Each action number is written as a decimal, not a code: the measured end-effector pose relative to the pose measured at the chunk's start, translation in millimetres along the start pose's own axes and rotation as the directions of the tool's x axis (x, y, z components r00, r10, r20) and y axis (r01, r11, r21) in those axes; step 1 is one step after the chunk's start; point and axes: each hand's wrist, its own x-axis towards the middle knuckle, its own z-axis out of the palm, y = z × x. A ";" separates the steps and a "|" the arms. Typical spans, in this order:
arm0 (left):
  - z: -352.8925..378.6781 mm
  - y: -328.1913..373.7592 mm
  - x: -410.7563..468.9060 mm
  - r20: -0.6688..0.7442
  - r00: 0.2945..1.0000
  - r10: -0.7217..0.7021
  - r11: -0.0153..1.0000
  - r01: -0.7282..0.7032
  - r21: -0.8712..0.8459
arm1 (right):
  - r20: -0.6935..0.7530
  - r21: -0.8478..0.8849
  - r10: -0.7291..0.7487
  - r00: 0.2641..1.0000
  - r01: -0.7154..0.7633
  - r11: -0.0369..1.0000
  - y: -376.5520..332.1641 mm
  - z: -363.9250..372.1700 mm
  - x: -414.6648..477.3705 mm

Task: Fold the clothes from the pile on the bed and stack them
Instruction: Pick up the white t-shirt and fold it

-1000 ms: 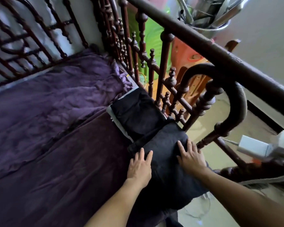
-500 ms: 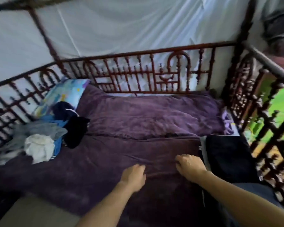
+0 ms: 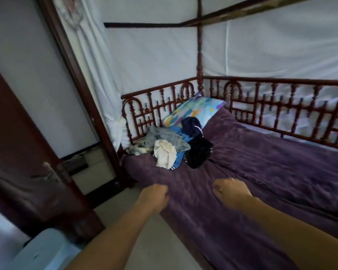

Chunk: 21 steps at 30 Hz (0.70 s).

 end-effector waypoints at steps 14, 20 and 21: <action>12.6 -178.1 120.3 0.070 0.994 -0.084 0.996 0.085 -0.011 | 0.127 0.055 -0.066 0.990 0.060 0.997 -82.8 86.4 218.8; 11.9 -239.4 217.4 0.142 0.983 -0.113 0.991 0.122 -0.060 | 0.250 0.076 -0.035 0.968 0.016 0.997 -82.1 126.8 328.3; 10.8 -250.5 230.7 0.140 0.983 -0.121 0.988 0.133 -0.073 | 0.274 0.072 -0.034 0.961 0.015 0.997 -84.6 131.6 344.2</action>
